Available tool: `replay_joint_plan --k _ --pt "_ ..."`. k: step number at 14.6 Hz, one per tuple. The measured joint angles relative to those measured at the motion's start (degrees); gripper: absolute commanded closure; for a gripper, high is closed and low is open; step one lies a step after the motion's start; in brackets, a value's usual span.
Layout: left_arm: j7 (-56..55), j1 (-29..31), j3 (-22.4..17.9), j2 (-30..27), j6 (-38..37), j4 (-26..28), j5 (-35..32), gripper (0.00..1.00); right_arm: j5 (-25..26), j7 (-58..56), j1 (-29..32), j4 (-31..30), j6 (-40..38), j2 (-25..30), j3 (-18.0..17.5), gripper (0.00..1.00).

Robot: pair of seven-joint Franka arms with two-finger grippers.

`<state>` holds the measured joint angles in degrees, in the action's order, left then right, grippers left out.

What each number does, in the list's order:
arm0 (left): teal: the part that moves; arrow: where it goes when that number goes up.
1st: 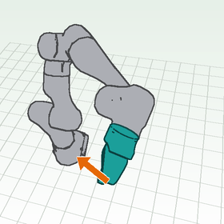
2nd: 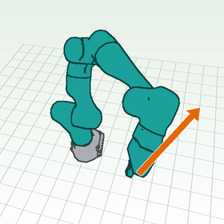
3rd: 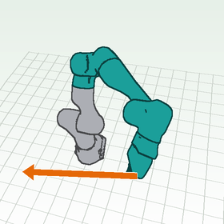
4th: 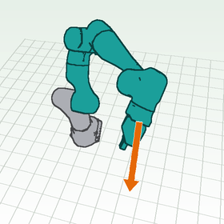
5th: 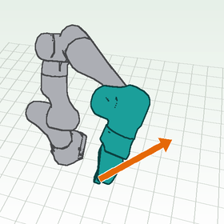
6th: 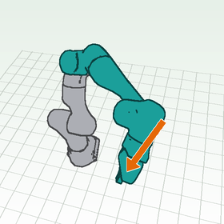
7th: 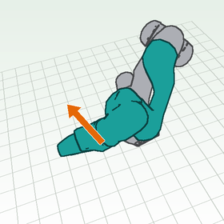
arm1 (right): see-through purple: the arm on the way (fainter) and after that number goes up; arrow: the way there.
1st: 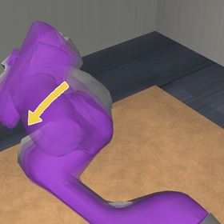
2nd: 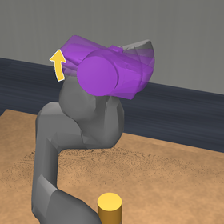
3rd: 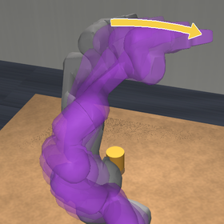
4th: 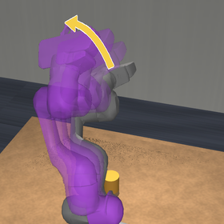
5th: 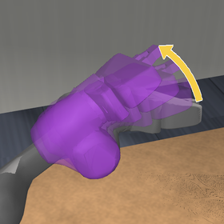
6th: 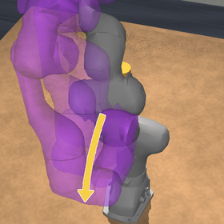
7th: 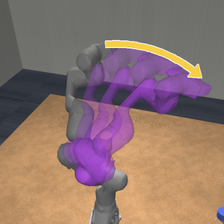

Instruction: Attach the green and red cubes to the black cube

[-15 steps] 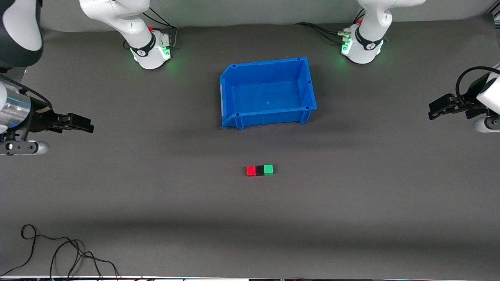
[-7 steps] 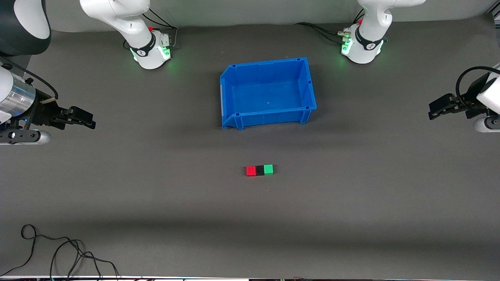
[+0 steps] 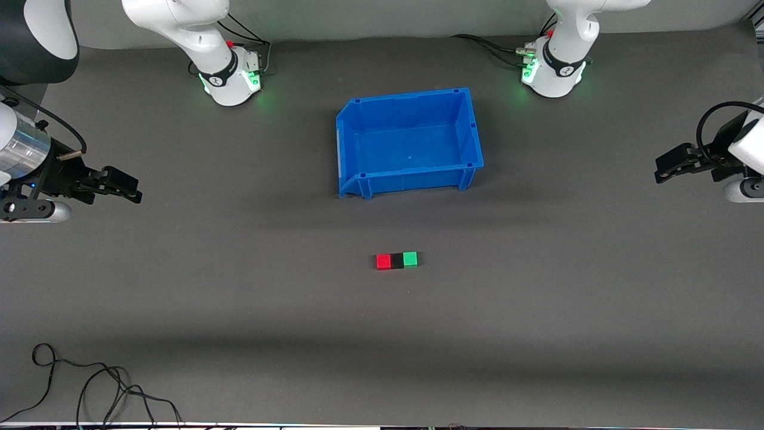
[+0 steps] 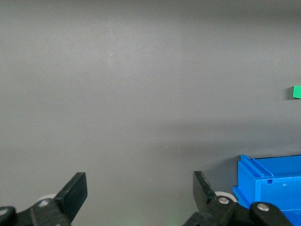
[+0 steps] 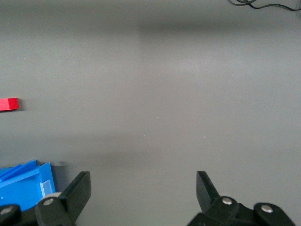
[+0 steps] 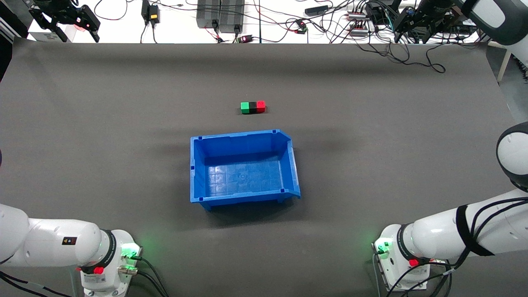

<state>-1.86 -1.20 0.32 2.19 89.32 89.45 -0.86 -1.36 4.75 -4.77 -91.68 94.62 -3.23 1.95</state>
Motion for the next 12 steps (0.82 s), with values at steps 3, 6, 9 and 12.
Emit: replay_joint_plan --k 3,6,9,12 --pt "0.0 0.0 0.0 0.0 -0.08 0.0 0.0 0.0 0.0 0.0 -0.19 -0.02 0.04 0.01 -0.12 0.01" --pt "0.0 0.0 0.0 0.0 -0.13 0.0 0.0 0.0 0.0 0.0 -0.72 -0.08 0.11 0.01 -0.35 0.01" --pt "0.0 0.0 0.0 0.0 -0.2 0.0 0.0 0.0 0.0 0.0 -1.0 -0.14 0.11 0.01 -0.58 0.01" --pt "0.0 0.0 0.0 0.0 -0.24 0.0 0.0 0.0 0.0 0.0 -1.0 -0.19 0.11 0.01 -0.58 0.01"
